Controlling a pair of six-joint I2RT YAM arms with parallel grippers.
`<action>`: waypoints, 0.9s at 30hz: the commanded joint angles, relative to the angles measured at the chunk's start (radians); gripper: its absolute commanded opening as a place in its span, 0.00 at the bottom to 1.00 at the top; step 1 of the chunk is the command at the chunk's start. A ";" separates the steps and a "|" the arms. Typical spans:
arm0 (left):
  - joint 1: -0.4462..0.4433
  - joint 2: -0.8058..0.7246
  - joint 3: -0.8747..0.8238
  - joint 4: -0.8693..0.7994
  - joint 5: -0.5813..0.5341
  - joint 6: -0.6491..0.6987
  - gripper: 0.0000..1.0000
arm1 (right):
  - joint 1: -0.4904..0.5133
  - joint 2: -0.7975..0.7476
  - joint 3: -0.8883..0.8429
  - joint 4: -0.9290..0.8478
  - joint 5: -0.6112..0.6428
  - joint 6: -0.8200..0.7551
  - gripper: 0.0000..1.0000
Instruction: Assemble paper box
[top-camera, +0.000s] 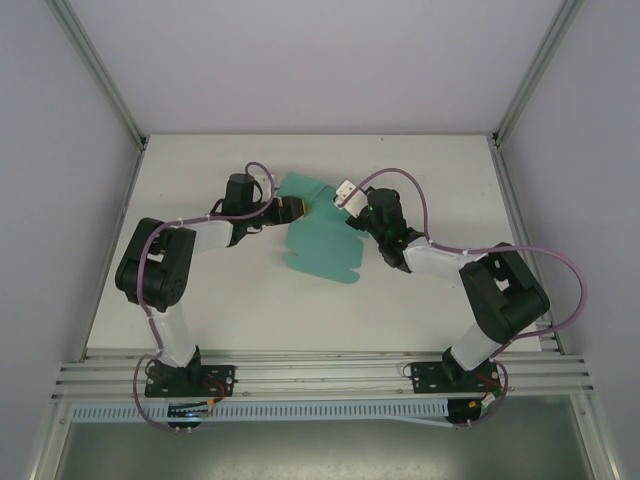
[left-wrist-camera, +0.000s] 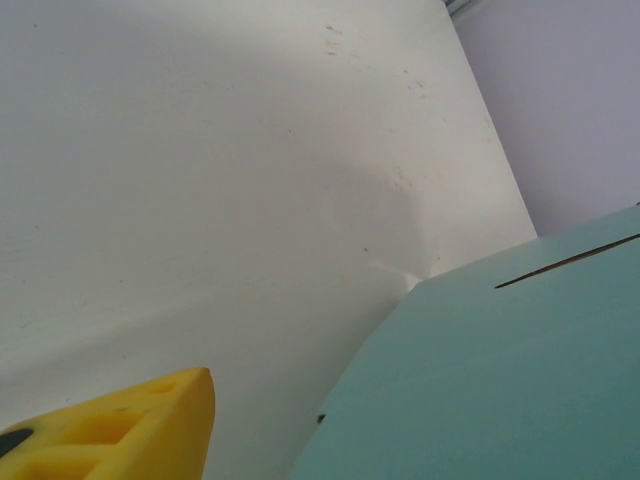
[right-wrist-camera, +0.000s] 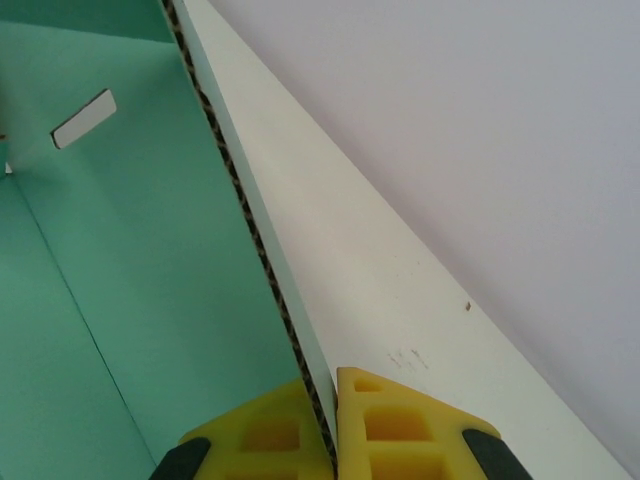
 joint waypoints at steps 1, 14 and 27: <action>-0.043 0.038 -0.036 0.106 0.100 -0.055 0.63 | 0.039 -0.009 -0.014 0.143 -0.079 0.138 0.00; -0.088 0.059 -0.004 -0.018 -0.027 -0.024 0.60 | 0.063 -0.001 -0.037 0.185 -0.056 0.165 0.00; -0.202 0.097 0.131 -0.396 -0.364 0.133 0.86 | 0.074 0.007 -0.031 0.164 -0.019 0.155 0.00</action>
